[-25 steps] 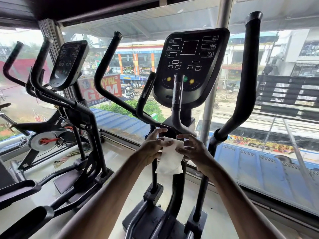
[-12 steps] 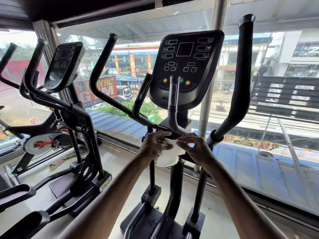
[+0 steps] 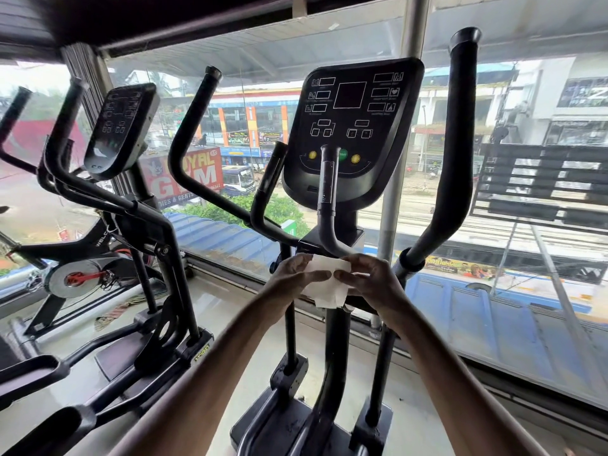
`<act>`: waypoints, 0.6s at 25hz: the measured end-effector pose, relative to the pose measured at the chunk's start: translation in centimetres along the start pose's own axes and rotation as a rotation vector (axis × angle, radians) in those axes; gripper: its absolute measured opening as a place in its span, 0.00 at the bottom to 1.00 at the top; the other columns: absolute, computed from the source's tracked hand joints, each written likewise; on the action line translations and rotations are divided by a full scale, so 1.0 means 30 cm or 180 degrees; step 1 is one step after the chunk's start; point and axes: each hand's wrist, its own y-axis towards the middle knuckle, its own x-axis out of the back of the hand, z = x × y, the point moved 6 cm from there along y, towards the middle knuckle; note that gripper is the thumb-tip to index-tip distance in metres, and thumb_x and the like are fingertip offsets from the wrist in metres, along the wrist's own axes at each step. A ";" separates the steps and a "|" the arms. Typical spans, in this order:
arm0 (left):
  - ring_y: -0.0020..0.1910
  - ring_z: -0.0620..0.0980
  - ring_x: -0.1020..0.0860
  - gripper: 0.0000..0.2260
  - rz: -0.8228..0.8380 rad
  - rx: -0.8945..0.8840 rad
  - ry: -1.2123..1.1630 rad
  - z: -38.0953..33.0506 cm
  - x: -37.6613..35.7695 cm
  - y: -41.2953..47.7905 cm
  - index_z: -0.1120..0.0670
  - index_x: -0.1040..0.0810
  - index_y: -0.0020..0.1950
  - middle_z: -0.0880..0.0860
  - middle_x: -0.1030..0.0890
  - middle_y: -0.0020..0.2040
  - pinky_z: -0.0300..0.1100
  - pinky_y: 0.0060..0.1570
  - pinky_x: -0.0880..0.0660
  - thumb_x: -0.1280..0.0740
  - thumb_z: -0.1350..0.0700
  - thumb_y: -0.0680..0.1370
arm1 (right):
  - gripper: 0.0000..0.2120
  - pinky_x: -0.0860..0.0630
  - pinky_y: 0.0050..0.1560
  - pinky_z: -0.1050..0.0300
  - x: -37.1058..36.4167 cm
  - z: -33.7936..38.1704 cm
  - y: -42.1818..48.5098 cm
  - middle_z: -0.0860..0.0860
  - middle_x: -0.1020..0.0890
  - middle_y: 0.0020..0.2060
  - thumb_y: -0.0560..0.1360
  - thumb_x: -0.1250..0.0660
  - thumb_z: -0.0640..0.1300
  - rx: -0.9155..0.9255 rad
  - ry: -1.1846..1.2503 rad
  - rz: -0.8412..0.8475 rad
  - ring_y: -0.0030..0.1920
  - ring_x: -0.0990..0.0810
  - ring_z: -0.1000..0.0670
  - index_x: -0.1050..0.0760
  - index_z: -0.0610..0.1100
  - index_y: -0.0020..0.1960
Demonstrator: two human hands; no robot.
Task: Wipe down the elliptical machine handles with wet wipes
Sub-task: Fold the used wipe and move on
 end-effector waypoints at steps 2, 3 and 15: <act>0.51 0.55 0.16 0.09 0.0132 0.0249 -0.0231 0.031 -0.008 0.001 0.57 0.16 0.56 0.56 0.13 0.53 0.46 0.46 0.18 0.27 0.65 0.76 | 0.15 0.15 0.47 0.52 0.013 -0.003 0.009 0.48 0.13 0.45 0.73 0.23 0.32 -0.0016 0.0077 -0.0075 0.46 0.15 0.50 0.18 0.44 0.56; 0.50 0.56 0.16 0.08 0.0063 0.0268 -0.0288 0.039 -0.007 0.003 0.58 0.16 0.54 0.56 0.13 0.51 0.48 0.45 0.18 0.27 0.65 0.76 | 0.18 0.14 0.49 0.50 0.016 -0.008 0.010 0.48 0.13 0.46 0.72 0.22 0.32 -0.0069 0.0171 -0.0060 0.46 0.14 0.50 0.19 0.44 0.59; 0.42 0.55 0.18 0.27 -0.0337 0.0056 -0.0729 0.012 -0.023 0.022 0.53 0.16 0.32 0.61 0.20 0.48 0.43 0.36 0.17 0.47 0.77 0.74 | 0.17 0.18 0.41 0.62 0.015 0.012 0.002 0.46 0.12 0.48 0.74 0.37 0.21 0.0127 0.0438 0.0191 0.47 0.13 0.53 0.16 0.36 0.38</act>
